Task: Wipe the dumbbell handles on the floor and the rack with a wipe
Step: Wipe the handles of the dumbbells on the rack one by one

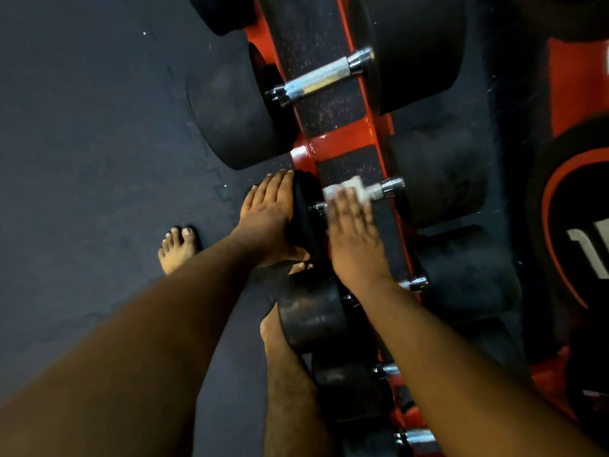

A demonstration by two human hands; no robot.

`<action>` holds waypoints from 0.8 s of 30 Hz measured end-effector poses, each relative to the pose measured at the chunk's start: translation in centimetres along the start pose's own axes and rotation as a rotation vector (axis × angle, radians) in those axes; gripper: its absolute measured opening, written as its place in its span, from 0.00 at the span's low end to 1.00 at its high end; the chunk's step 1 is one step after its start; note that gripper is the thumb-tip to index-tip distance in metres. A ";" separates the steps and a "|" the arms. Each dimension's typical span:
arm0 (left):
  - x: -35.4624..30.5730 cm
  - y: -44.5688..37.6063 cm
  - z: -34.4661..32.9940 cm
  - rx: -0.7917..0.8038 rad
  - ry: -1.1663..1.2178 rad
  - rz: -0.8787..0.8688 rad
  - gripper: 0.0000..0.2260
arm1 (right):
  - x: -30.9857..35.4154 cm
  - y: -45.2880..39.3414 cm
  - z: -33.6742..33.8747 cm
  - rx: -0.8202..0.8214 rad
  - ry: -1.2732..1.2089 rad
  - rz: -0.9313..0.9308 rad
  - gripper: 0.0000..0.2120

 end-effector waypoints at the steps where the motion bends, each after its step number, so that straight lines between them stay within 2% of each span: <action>1: 0.1 0.0 0.0 0.000 0.002 0.006 0.67 | 0.5 -0.3 0.1 0.009 0.038 0.070 0.31; 2: 0.1 0.0 0.0 -0.001 0.004 0.009 0.67 | 0.0 -0.5 0.6 0.002 0.063 0.084 0.32; 6: 0.1 -0.1 -0.1 -0.019 0.013 0.006 0.67 | -4.3 -0.5 2.3 -0.027 0.004 -0.165 0.34; 11: 0.1 -0.1 -0.2 -0.034 0.011 0.002 0.66 | -1.3 -1.0 2.0 0.039 0.066 0.034 0.28; 14: 0.1 0.0 -0.2 -0.035 0.002 -0.006 0.67 | 0.1 -2.4 2.8 0.093 0.028 0.139 0.30; 17: 0.0 0.0 -0.2 -0.061 -0.003 -0.025 0.67 | 0.3 -1.9 3.2 0.093 -0.047 0.156 0.31; 20: 0.1 0.5 -0.7 -0.116 0.001 -0.056 0.65 | 0.3 0.6 2.5 0.052 -0.172 0.182 0.27; 22: 0.1 1.0 -1.5 -0.183 0.008 -0.075 0.62 | -0.6 2.6 1.3 0.079 -0.313 0.139 0.23; 24: 0.0 2.5 -3.2 -0.284 0.007 -0.087 0.55 | -1.8 5.6 0.2 0.038 -0.390 0.063 0.24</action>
Point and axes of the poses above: each hand's wrist, its own y-axis away from the middle knuckle, its own z-axis out of the back of the hand, x = y × z, the point moved 5 cm from there along -y, towards the middle knuckle, and after that the axes turned 15 degrees about x, right-handed, at the moved point
